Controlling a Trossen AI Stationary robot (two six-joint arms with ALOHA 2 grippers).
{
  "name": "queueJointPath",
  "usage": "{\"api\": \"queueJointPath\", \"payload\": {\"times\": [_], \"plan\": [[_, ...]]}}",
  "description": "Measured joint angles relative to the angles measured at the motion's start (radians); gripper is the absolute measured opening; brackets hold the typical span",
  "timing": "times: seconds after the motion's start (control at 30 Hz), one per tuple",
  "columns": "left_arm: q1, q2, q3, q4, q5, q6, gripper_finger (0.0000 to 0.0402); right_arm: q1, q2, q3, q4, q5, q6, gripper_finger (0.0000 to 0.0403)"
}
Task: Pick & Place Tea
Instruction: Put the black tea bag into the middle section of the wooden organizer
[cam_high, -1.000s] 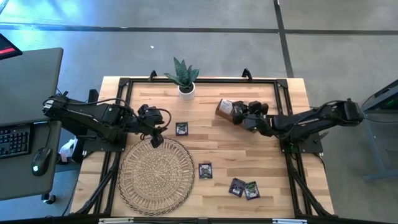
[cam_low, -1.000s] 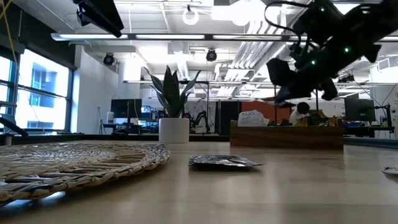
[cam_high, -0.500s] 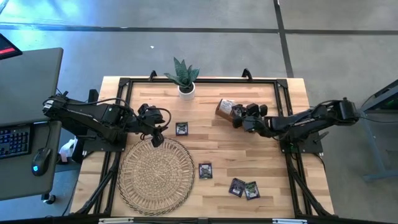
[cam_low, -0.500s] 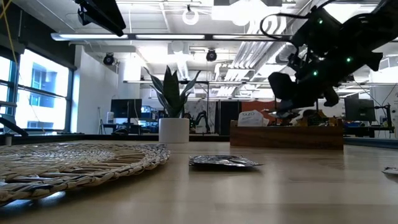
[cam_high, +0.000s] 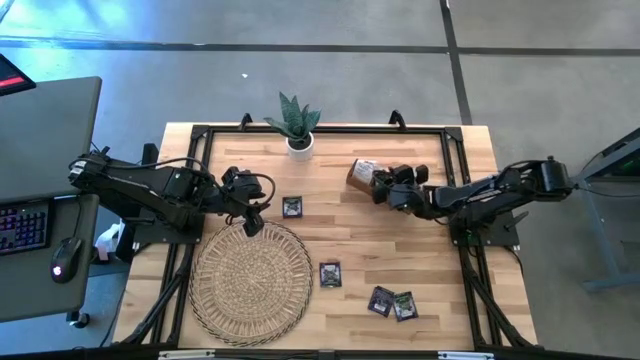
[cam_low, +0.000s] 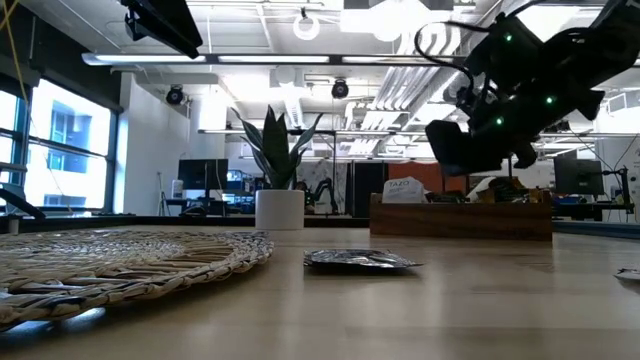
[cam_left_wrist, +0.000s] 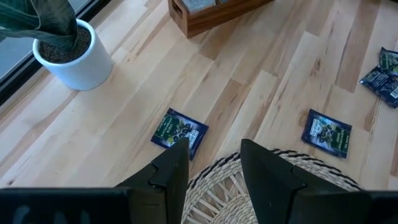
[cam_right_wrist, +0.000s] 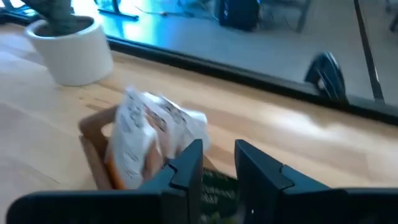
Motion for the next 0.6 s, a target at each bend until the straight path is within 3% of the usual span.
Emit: {"api": "queueJointPath", "payload": {"times": [0.17, 0.33, 0.47, 0.6], "plan": [[0.000, 0.000, 0.000, 0.000, 0.004, 0.000, 0.0143, 0.028, 0.000, 0.000, 0.197, -0.007, -0.213, 0.0090], [0.000, 0.000, 0.000, 0.000, 0.005, 0.000, 0.0143, 0.099, -0.001, 0.068, 0.372, -0.107, -0.502, 0.0088], [0.000, 0.000, 0.000, 0.000, 0.004, 0.002, 0.0143, 0.189, -0.002, 0.217, 0.320, -0.181, -0.675, 0.0092], [0.000, 0.000, 0.000, 0.000, 0.004, 0.039, 0.0143, 0.285, 0.002, 0.402, 0.093, -0.272, -0.746, 0.0092]]}}
